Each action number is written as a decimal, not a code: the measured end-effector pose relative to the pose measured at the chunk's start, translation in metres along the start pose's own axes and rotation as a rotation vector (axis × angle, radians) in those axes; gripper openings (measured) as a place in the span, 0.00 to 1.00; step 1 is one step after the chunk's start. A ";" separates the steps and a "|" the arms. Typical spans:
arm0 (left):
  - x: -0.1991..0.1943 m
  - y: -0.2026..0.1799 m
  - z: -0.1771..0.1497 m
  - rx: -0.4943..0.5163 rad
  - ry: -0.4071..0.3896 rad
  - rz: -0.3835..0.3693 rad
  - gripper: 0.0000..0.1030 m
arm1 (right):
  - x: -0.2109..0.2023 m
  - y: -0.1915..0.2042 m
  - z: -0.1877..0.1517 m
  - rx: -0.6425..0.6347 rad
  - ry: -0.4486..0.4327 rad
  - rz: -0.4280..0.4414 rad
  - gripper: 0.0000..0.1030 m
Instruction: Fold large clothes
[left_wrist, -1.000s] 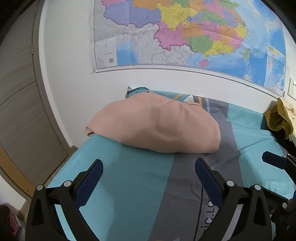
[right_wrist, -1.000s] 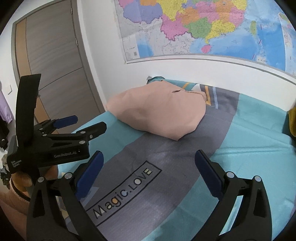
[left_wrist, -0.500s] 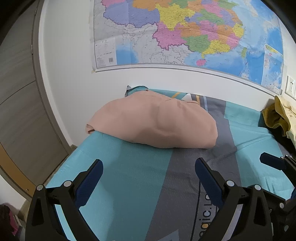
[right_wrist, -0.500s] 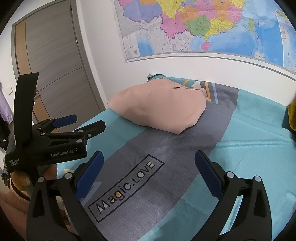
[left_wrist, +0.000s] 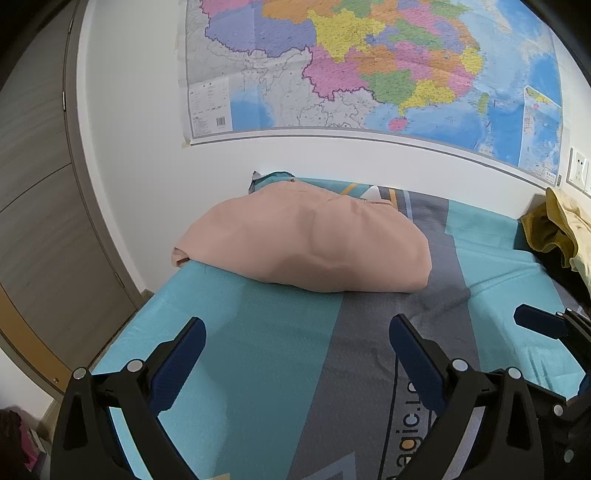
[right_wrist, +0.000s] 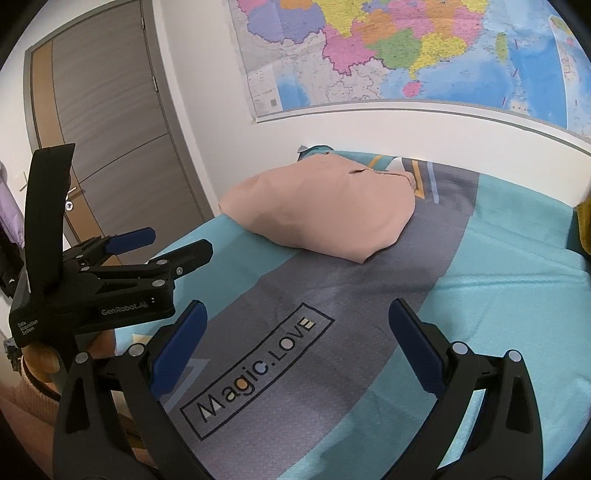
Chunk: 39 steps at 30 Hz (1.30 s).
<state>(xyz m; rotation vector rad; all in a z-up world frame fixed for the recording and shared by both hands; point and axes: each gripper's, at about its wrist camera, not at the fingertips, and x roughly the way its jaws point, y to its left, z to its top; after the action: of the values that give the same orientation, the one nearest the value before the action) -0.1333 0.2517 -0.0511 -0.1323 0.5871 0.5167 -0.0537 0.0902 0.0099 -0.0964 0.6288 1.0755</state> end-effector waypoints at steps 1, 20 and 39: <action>-0.001 0.000 0.000 0.000 0.000 0.001 0.93 | 0.000 0.000 0.000 0.003 0.002 0.003 0.94; -0.001 0.001 -0.001 0.007 0.001 -0.003 0.93 | 0.000 0.000 -0.002 0.011 0.004 0.014 0.94; -0.001 -0.002 -0.003 0.008 0.006 0.001 0.93 | 0.001 0.001 -0.003 0.022 0.005 0.016 0.94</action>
<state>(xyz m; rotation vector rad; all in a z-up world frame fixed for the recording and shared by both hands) -0.1342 0.2491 -0.0530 -0.1264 0.5951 0.5149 -0.0556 0.0908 0.0070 -0.0755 0.6468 1.0840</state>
